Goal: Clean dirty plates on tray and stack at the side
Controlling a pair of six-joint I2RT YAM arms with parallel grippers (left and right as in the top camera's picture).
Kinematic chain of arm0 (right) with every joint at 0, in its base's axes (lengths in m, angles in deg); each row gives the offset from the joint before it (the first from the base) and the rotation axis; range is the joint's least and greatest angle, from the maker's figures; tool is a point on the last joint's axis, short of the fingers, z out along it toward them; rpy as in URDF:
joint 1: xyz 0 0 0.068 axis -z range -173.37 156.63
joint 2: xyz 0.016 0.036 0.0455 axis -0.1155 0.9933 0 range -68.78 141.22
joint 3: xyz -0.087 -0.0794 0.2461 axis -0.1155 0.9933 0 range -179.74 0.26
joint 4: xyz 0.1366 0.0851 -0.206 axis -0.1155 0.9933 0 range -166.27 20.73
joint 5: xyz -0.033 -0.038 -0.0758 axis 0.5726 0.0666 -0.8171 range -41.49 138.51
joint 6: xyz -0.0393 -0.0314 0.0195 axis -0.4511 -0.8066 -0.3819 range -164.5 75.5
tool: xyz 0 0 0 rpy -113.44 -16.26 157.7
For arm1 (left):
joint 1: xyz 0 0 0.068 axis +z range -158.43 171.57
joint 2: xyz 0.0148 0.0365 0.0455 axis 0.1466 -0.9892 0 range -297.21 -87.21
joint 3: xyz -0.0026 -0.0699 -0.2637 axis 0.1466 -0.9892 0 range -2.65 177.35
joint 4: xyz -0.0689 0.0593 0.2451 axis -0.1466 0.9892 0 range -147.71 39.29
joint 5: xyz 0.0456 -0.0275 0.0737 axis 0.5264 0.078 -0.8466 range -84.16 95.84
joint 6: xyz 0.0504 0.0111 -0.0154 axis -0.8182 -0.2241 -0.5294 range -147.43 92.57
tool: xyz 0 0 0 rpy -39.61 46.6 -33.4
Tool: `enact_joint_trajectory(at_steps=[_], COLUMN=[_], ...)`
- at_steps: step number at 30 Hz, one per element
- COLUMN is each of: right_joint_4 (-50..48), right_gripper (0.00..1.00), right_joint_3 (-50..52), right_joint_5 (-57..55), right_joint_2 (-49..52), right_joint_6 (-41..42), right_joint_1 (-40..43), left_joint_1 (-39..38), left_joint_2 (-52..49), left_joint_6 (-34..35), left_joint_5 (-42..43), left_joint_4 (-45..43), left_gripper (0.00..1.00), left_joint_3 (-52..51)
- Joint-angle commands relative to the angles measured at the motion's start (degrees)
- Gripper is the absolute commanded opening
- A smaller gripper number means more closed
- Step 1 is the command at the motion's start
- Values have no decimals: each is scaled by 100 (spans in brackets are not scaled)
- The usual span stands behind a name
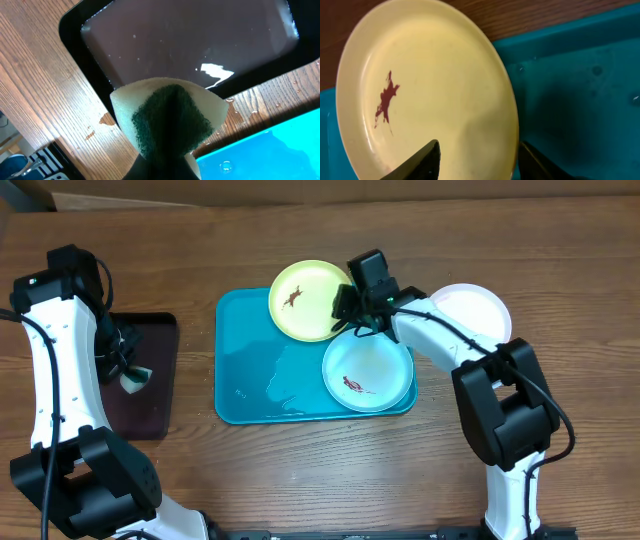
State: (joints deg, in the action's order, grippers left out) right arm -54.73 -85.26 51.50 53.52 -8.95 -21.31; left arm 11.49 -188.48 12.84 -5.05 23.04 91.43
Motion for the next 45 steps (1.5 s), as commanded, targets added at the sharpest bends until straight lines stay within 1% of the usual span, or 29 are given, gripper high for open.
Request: enact_joint_trajectory(at_steps=[1,8,10,13,15,16,21,24,32,36,38,39,40,42,43,44,45], right_joint_4=[-26,37,33,13,7,-20,-87,-210,-302,-116,24,105,188,291,306,308,310], right_gripper=[52,52,50,41,33,27,7,4,4,4,4,9,18,26,33,37,37], right_joint_3=[-70,-70,-70,-70,-70,-70,-70,-70,-70,-70,-70,-70,-70,-70,-70,-72,-70], right_joint_5=[-37,-79,-96,-94,-72,-28,7,234,269,271,306,306,262,81,-13,-39,-33], right_joint_2=[179,203,203,203,203,203,203,203,203,203,203,203,203,203,203,203,203], right_joint_6=[50,48,48,46,42,0,-107,-393,-452,-470,-667,-782,-909,-1027,-1032,-1032,-1029], right_joint_1=[-109,-125,-125,-125,-127,-131,-175,-264,-564,-750,-870,-935,-1001,-1086,-1102,-1106,-1104], left_joint_1=[20,20,20,15,0,-9,-9,-9,-9,-9,-9,-9,-9,-9,-9,-9,-9], left_joint_2=[28,28,28,28,28,28,28,28,28,28,28,28,28,28,28,28,31], left_joint_6=[-70,-70,-70,-70,-70,-70,-70,-70,-114,-114,-114,-114,-129,-157,-157,-157,-162], left_joint_5=[9,9,9,9,7,7,9,9,44,44,44,44,44,46,48,48,48], left_joint_4=[-11,-7,-9,-9,-13,-17,-37,-46,-57,-70,-70,-76,-87,-107,-107,-105,-103], left_gripper=[4,4,4,4,4,4,5,4,5,5,4,4,4,4,4,4,4], left_joint_3=[-15,-15,-15,-15,-15,-15,-15,-15,-15,-15,-15,-15,-15,-15,-15,-15,-15])
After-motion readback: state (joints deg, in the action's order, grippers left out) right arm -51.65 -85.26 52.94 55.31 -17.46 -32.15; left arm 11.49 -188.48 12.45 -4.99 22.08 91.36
